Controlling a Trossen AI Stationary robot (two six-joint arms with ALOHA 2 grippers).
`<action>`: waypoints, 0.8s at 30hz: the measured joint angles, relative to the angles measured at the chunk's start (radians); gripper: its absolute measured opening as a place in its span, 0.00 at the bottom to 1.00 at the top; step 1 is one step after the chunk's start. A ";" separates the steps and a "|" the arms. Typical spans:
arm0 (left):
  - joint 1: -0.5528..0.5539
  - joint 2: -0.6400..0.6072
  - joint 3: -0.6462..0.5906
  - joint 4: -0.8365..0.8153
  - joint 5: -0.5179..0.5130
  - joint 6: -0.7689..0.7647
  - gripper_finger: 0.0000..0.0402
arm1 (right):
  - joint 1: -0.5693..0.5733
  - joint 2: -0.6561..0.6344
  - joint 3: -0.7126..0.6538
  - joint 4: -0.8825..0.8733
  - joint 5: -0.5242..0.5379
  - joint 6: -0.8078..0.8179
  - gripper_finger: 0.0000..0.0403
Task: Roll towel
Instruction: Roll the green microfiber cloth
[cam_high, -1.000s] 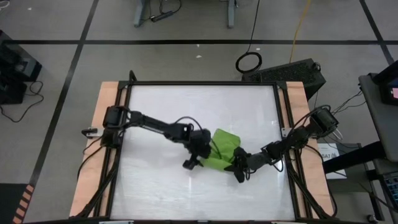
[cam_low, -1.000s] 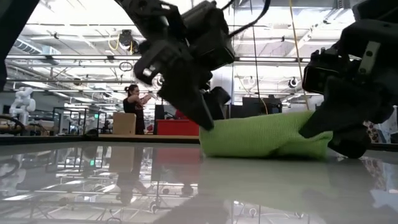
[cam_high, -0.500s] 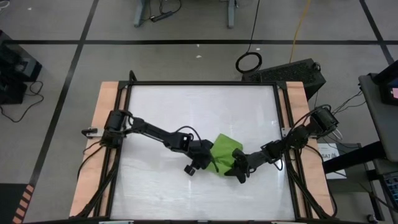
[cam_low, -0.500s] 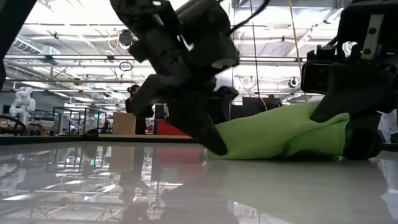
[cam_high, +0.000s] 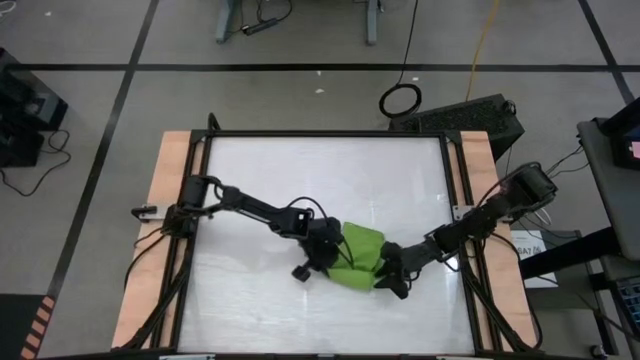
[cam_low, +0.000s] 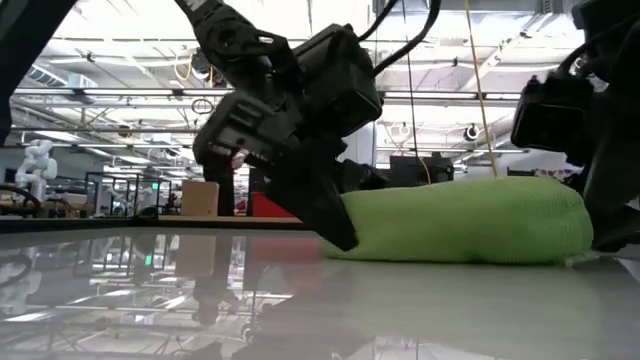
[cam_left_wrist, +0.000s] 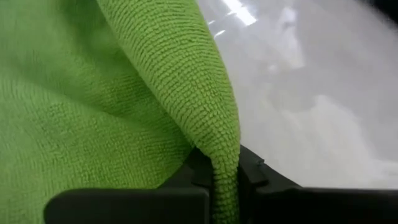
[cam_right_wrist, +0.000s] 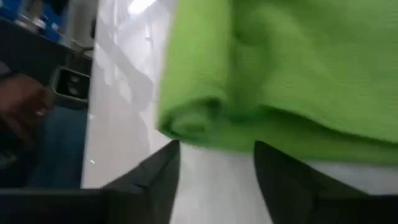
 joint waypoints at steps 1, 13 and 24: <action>0.005 0.001 0.000 -0.006 0.031 -0.013 0.05 | 0.004 -0.019 -0.001 -0.025 0.010 -0.015 0.52; 0.028 0.095 0.056 0.024 0.242 -0.159 0.05 | 0.107 -0.086 0.219 -0.349 0.241 -0.453 0.57; 0.064 0.126 0.143 -0.076 0.271 -0.176 0.05 | 0.198 0.091 0.356 -0.443 0.369 -0.409 0.56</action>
